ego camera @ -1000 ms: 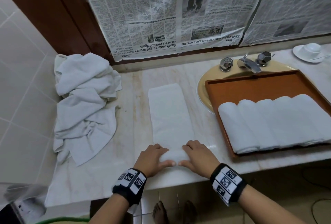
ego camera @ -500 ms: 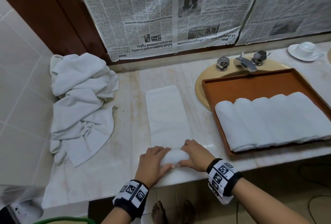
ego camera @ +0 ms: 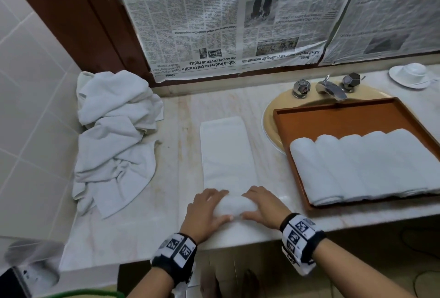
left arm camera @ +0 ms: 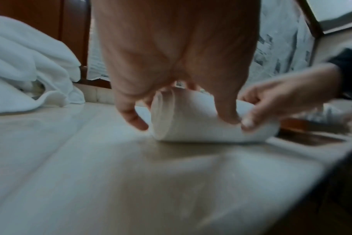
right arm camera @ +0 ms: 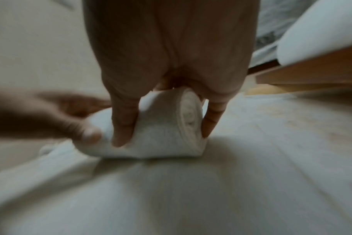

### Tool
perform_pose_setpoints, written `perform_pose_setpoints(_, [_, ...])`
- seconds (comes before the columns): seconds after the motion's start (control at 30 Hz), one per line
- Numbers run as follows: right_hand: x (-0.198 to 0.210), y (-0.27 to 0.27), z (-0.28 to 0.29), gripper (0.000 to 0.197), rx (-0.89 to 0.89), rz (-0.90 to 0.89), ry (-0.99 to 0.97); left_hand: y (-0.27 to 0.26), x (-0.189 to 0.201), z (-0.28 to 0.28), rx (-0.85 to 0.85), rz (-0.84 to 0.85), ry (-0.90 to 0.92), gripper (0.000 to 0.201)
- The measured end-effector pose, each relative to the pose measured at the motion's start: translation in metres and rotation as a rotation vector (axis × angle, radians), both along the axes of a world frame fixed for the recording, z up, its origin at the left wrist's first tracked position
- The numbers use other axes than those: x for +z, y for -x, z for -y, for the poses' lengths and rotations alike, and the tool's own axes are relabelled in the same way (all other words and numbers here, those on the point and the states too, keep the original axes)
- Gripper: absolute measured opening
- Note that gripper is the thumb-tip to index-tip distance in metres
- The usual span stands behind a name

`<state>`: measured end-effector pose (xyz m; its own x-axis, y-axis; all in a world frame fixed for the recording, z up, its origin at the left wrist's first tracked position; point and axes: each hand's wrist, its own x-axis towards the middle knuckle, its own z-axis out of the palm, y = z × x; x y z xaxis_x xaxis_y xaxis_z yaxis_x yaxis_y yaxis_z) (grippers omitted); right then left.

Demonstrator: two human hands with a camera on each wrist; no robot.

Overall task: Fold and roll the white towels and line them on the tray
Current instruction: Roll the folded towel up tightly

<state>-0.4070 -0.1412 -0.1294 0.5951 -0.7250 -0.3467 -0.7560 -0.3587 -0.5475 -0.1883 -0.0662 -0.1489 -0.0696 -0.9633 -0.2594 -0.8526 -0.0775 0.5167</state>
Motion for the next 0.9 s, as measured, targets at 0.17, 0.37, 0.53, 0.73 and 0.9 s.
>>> perform_pose_setpoints(0.17, [0.019, -0.003, 0.017, 0.050, -0.019, 0.036, -0.249, -0.001, 0.001, -0.003, -0.037, 0.096, 0.064, 0.068])
perform_pose_setpoints(0.37, [0.016, 0.001, -0.011, 0.063, 0.060, -0.137, 0.106, -0.011, 0.013, 0.019, -0.116, -0.053, -0.217, 0.052])
perform_pose_setpoints(0.53, [0.001, 0.004, -0.025, 0.061, 0.127, -0.116, 0.258, -0.009, 0.014, 0.018, -0.107, -0.148, -0.262, 0.054])
perform_pose_setpoints(0.73, [0.017, 0.001, 0.007, 0.049, -0.021, 0.025, -0.191, 0.003, 0.008, -0.009, -0.075, 0.142, 0.084, 0.074])
perform_pose_setpoints(0.9, [0.019, -0.002, 0.013, 0.055, -0.040, -0.004, -0.225, 0.005, 0.003, -0.002, 0.009, 0.034, 0.004, 0.064])
